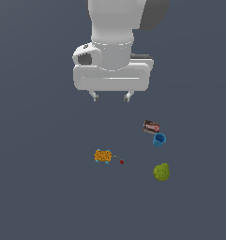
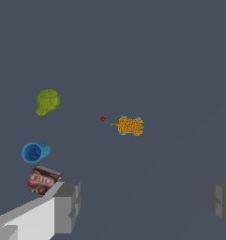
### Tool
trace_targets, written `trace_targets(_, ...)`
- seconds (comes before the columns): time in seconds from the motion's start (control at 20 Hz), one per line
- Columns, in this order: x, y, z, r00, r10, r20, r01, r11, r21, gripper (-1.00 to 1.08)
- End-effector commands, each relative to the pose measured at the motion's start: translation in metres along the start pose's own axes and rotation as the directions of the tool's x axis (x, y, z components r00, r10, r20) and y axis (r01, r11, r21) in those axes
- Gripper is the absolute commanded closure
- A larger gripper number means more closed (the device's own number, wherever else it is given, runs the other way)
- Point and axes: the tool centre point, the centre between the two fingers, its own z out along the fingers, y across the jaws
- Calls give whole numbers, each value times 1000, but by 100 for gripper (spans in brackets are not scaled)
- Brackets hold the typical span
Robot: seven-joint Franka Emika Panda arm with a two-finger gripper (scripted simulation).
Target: Pick up a designated object from a clutter of objects.
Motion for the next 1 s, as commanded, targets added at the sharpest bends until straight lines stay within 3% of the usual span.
trace_targets(0.0,0,-7,8,999,-32,3,32,999,-3,-92)
trace_targets(0.3,-2,-35,46,984,-175,14,175,984,-13,-92)
trace_targets(0.5,-9,-65,82,948,-318,26,319,948,-17,-92)
trace_targets(0.7,-25,-103,127,870,-492,38,493,870,-13,-92)
trace_targets(0.95,-56,-152,182,716,-697,46,697,717,8,-92)
